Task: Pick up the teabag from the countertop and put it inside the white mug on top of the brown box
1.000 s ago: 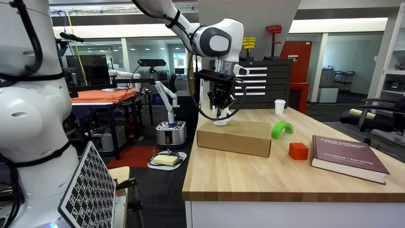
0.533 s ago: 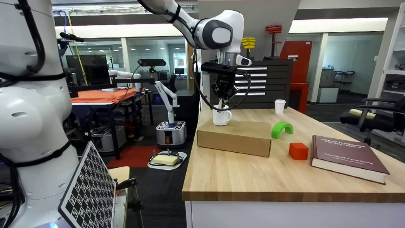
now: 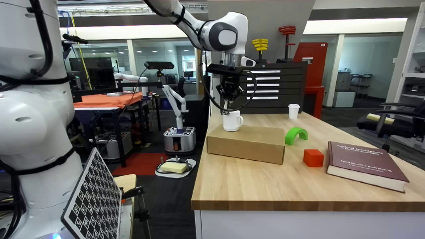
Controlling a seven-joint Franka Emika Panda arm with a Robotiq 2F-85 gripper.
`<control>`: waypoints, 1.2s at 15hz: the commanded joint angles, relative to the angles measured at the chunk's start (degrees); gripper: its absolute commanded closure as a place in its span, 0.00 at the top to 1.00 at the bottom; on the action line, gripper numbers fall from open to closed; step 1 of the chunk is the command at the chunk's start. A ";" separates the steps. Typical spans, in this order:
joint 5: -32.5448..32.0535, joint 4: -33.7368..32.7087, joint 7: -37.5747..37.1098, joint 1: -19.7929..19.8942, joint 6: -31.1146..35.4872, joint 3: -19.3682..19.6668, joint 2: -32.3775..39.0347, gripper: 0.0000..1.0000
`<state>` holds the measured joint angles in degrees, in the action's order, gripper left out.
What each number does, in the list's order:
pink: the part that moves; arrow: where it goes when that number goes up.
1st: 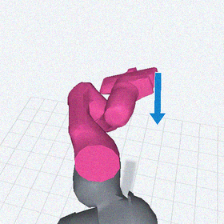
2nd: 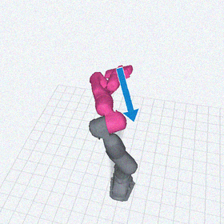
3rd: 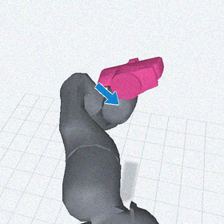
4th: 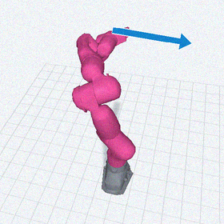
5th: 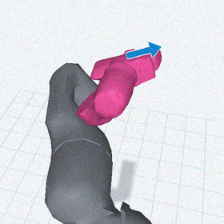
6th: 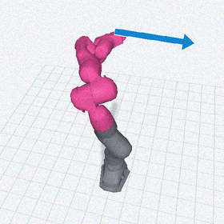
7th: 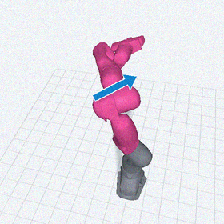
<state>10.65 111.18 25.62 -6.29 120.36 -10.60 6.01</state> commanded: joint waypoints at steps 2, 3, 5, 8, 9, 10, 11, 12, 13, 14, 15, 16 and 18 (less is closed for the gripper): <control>-1.09 -2.57 -0.25 -1.40 0.11 -0.38 1.42 0.01; -0.88 -2.74 0.32 -1.33 0.31 -0.58 1.58 0.01; -0.65 -2.82 0.78 -1.27 0.93 -0.87 1.85 0.01; -0.16 -2.91 1.82 -1.11 1.93 -1.04 2.04 0.01; 0.10 -2.86 2.71 -1.02 2.39 -1.10 2.10 0.01; 0.20 -2.84 3.41 -0.97 2.91 -1.14 2.19 0.01; 0.35 -2.81 3.93 -0.92 3.49 -1.17 2.41 0.01; 0.50 -3.00 4.55 -0.89 3.87 -1.24 2.73 0.01; 0.72 -3.03 5.28 -0.87 4.29 -1.37 3.07 0.01; 0.60 -3.31 5.57 -0.94 4.81 -1.49 3.71 0.01; 0.42 -3.45 5.77 -0.99 5.27 -1.60 4.23 0.01; 0.43 -3.84 5.92 -1.03 5.64 -1.79 4.75 0.01; 0.32 -4.26 6.09 -1.06 6.35 -2.20 5.49 0.01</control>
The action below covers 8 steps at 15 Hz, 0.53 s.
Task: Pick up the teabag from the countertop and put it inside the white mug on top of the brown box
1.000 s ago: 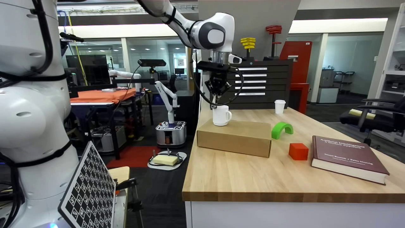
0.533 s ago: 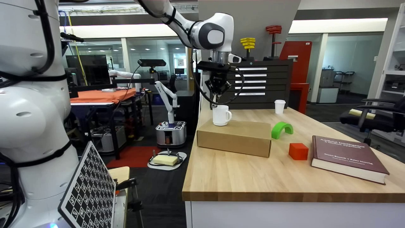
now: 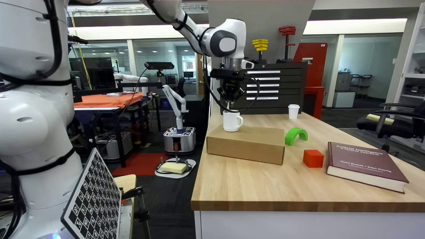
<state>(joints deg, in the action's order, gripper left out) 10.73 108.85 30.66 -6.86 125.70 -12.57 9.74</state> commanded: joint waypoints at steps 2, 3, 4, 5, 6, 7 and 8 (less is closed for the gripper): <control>0.10 -2.32 1.14 -0.41 1.49 -0.61 2.24 0.01; -0.06 -2.57 1.11 -0.36 1.75 -0.71 2.53 0.01; -0.23 -2.73 1.11 -0.29 2.11 -0.73 2.68 0.01; -0.22 -2.87 1.06 -0.22 2.30 -0.75 2.72 0.01; -0.36 -2.96 1.11 -0.17 2.51 -0.71 2.72 0.01; -0.47 -3.11 0.97 -0.13 2.90 -0.65 2.75 0.01; -0.37 -3.22 1.01 -0.06 3.07 -0.65 2.70 0.01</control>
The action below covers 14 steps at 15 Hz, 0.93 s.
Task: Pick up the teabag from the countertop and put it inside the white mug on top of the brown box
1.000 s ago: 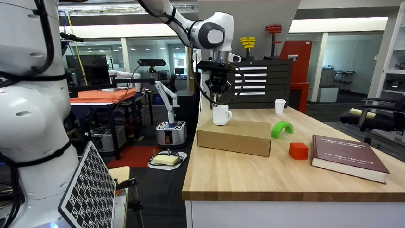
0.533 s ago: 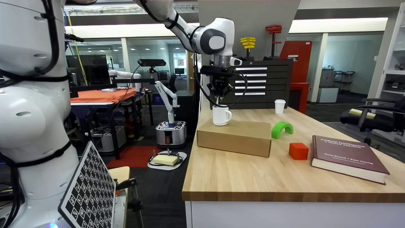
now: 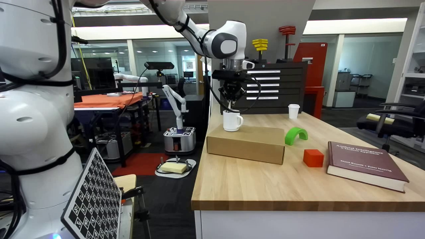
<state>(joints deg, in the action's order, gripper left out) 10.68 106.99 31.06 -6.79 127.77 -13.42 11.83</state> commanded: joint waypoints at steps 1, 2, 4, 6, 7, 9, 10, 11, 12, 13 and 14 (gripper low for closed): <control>-0.36 -1.41 0.53 -0.07 1.38 0.26 0.56 0.01; -0.31 -1.57 0.33 -0.03 1.63 0.30 0.60 0.01; -0.56 -1.70 0.07 -0.01 1.56 0.42 0.54 0.28; -0.45 -1.62 0.06 0.01 1.80 0.50 0.43 0.40; -0.41 -1.55 0.01 0.01 1.96 0.51 0.35 0.46; -0.33 -1.52 -0.01 0.00 2.14 0.49 0.28 0.59; -0.31 -1.53 -0.05 -0.01 2.19 0.48 0.25 0.66; -0.26 -1.48 -0.01 0.00 2.29 0.46 0.22 0.72; -0.22 -1.47 0.00 0.01 2.31 0.45 0.21 0.79; -0.22 -1.40 0.00 0.02 2.39 0.46 0.19 0.85; -0.19 -1.43 -0.01 0.04 2.40 0.47 0.20 0.91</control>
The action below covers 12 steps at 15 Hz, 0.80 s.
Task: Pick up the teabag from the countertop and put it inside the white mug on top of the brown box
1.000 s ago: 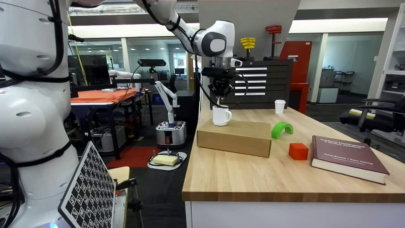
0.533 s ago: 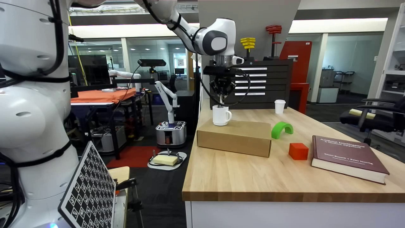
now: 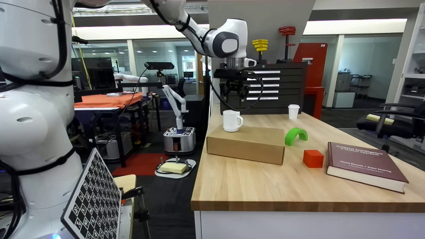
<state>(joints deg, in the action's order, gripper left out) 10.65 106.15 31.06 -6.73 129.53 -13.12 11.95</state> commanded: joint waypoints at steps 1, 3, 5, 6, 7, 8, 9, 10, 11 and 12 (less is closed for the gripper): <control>-0.12 -0.54 0.00 0.01 0.69 0.18 0.05 0.98; 0.04 -0.50 0.06 0.09 0.77 0.19 -0.03 1.00; 0.14 -0.46 -0.14 0.15 0.86 0.26 -0.13 1.00; 0.05 -0.51 -0.51 0.18 0.96 0.40 -0.15 1.00; 0.09 -0.50 -0.72 0.24 1.16 0.52 -0.18 1.00; 0.21 -0.55 -0.72 0.35 1.20 0.64 -0.16 1.00; 0.41 -0.54 -0.45 0.45 1.06 0.69 -0.20 1.00; -0.02 -0.23 -0.21 0.07 0.42 0.52 0.04 1.00; -0.03 -0.27 -0.22 0.10 0.42 0.64 0.04 1.00; -0.03 -0.30 -0.22 0.13 0.43 0.70 0.04 1.00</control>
<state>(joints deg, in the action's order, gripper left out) 10.71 105.98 30.96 -6.66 130.08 -12.32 11.95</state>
